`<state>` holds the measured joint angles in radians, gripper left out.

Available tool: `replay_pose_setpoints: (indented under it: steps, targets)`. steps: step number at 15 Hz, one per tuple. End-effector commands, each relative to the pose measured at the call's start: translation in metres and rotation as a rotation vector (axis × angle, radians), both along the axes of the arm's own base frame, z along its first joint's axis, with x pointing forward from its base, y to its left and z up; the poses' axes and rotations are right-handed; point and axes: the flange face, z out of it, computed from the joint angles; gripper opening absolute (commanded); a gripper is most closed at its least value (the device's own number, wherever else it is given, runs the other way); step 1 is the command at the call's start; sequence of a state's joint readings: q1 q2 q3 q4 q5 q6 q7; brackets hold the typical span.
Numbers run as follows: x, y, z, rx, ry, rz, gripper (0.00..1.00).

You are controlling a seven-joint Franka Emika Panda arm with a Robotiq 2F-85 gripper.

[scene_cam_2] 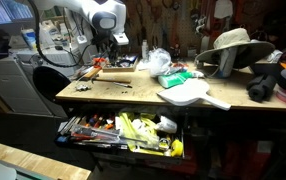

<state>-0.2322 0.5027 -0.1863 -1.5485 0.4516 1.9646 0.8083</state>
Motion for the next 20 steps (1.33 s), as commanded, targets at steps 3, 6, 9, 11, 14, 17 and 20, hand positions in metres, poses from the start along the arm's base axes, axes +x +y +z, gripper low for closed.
replay_pose_setpoints:
  steps: [3, 6, 9, 11, 14, 17, 20]
  targets:
    - [-0.029, -0.033, -0.011, -0.044, 0.006, -0.305, 0.03]
    - [-0.033, -0.042, -0.013, -0.079, -0.033, -0.461, 0.03]
    - [-0.022, -0.047, -0.016, -0.079, -0.029, -0.422, 0.14]
    - [-0.024, -0.047, -0.015, -0.079, -0.03, -0.434, 0.14]
    - [-0.021, -0.056, -0.023, -0.067, 0.086, -0.552, 0.03]
    - [-0.019, -0.067, -0.03, -0.042, 0.142, -0.694, 0.03]
    - [-0.013, -0.078, -0.036, -0.029, 0.147, -0.843, 0.03]
